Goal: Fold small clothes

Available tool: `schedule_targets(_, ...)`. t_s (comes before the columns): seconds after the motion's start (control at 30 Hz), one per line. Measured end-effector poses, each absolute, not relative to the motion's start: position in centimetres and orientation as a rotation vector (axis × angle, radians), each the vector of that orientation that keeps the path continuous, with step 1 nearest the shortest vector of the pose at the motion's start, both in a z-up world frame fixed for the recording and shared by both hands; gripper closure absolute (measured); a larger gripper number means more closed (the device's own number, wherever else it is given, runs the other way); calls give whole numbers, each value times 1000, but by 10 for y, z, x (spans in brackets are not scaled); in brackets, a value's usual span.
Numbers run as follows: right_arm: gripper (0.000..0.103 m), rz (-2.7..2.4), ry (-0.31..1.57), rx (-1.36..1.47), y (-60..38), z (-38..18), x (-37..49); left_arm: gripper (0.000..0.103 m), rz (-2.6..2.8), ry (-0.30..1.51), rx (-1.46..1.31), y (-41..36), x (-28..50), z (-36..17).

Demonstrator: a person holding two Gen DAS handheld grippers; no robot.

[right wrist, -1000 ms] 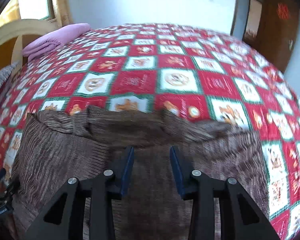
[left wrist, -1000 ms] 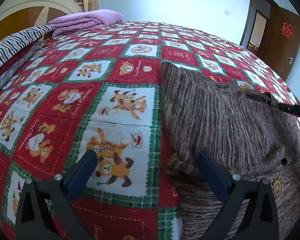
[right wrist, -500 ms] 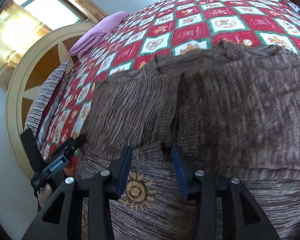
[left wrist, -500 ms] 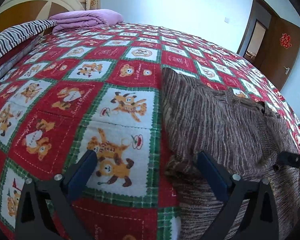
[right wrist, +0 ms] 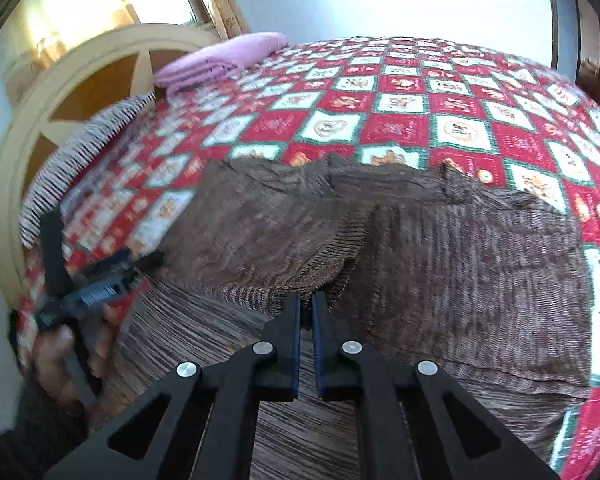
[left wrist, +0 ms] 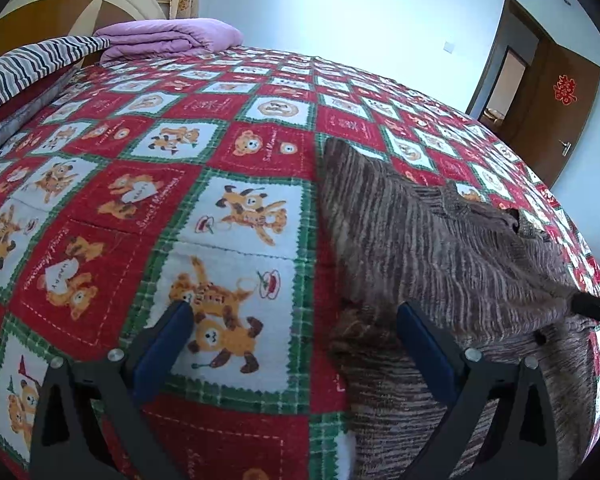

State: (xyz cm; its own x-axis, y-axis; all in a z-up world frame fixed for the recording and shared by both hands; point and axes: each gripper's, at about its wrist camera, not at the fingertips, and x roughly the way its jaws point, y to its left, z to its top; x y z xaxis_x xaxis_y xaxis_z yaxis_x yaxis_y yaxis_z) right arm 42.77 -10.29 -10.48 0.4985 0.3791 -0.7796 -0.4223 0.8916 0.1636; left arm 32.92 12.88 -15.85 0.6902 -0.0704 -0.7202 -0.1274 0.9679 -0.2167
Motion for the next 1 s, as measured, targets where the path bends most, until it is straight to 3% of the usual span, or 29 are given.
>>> schedule_targets(0.2,103,379,978,-123,-121,-143,428,0,20,813,-255,128,329,-158)
schedule_targets(0.37,100,429,968,14,-138,-128,428,0,24,821,-234,125,330,-159)
schedule_targets(0.4,87,430,952,18,-139,-123,432,0,27,825,-230,124,331,-159)
schedule_targets(0.43,58,434,945,21,-137,-119,435,0,30,827,-224,123,331,-159)
schedule_targets(0.47,47,445,940,33,-136,-116,441,0,32,828,-221,123,331,-159)
schedule_targets(0.7,44,414,891,45,-107,-116,496,0,25,822,-237,125,330,-159)
schedule_targets(0.77,48,370,910,-22,-95,-128,509,0,32,830,-225,124,331,-160)
schedule_targets(0.83,91,368,939,-65,-87,-139,518,0,38,838,-211,122,332,-161)
schedule_targets(1.0,100,326,764,-134,-85,-107,493,0,45,846,-198,121,333,-161)
